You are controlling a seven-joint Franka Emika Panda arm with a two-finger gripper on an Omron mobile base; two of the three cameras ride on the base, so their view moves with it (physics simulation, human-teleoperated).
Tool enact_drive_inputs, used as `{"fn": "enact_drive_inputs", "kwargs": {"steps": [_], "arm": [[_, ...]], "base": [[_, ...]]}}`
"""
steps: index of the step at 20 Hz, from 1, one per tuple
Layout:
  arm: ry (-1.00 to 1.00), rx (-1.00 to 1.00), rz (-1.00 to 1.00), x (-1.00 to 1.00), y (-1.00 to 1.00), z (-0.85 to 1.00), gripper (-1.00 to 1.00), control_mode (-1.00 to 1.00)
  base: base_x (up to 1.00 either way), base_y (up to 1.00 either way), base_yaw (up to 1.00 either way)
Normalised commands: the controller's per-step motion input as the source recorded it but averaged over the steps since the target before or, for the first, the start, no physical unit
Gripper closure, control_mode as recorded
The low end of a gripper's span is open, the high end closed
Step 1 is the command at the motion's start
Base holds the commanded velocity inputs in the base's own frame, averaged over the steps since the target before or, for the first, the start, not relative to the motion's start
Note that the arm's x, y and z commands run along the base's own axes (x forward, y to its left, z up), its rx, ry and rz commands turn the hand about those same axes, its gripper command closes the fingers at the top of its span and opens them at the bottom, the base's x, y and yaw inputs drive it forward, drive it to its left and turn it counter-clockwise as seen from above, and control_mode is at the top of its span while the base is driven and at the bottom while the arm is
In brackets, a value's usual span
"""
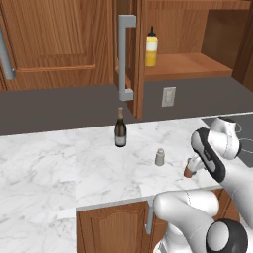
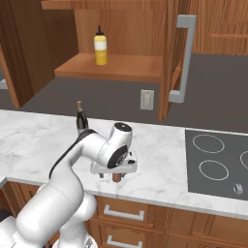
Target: There are various items on the counter. Only move the condiments/shakers into the cabinet.
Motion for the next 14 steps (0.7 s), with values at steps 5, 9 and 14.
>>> {"fn": "enact_drive_inputs", "kwargs": {"steps": [5, 9, 14], "arm": [[0.0, 0.0, 0.0, 0.1, 0.0, -0.11, -1.0, -1.0], [-0.01, -0.02, -0.04, 0.2, 0.0, -0.2, -1.0, -1.0], [-0.01, -0.04, -0.14, 0.21, 0.0, -0.16, -1.0, -1.0]], "base": [[0.0, 0.0, 0.0], [0.0, 0.0, 0.0], [0.0, 0.0, 0.0]]}}
